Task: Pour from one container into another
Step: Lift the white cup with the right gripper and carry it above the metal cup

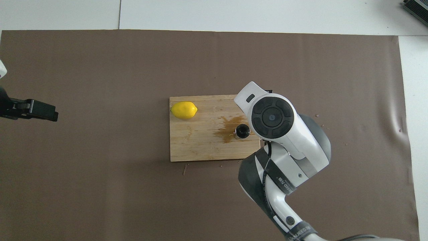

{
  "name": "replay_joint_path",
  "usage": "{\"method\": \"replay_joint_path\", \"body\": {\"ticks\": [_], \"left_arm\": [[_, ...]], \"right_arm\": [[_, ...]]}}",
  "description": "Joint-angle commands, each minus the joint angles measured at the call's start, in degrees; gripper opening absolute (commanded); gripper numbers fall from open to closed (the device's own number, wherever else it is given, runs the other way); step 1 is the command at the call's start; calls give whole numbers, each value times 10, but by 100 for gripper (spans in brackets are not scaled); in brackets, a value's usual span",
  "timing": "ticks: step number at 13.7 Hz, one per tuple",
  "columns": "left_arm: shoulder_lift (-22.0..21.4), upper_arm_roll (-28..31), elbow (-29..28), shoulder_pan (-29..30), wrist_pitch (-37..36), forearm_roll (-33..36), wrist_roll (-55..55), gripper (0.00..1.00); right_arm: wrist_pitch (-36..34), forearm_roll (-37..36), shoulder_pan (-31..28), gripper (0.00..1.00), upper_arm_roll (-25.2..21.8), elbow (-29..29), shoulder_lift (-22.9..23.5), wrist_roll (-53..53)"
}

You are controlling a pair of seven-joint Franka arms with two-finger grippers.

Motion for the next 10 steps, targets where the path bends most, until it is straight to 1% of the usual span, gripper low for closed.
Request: {"method": "replay_joint_path", "body": {"ticks": [1, 2, 6, 8, 10], "left_arm": [[-6, -1, -10, 7, -3, 10, 2, 100], [-6, -2, -17, 18, -2, 10, 3, 100], [-9, -3, -23, 27, -2, 10, 4, 100], [-10, -3, -25, 29, -2, 10, 5, 100], [-10, -5, -26, 35, -2, 9, 6, 100]], "right_arm": [[-16, -67, 36, 0, 0, 14, 16, 7], [-18, -76, 38, 0, 0, 14, 16, 2], [-21, -122, 51, 0, 1, 3, 15, -34], [-49, -141, 54, 0, 1, 2, 11, -55], [-54, -155, 69, 0, 1, -1, 8, -82]]}}
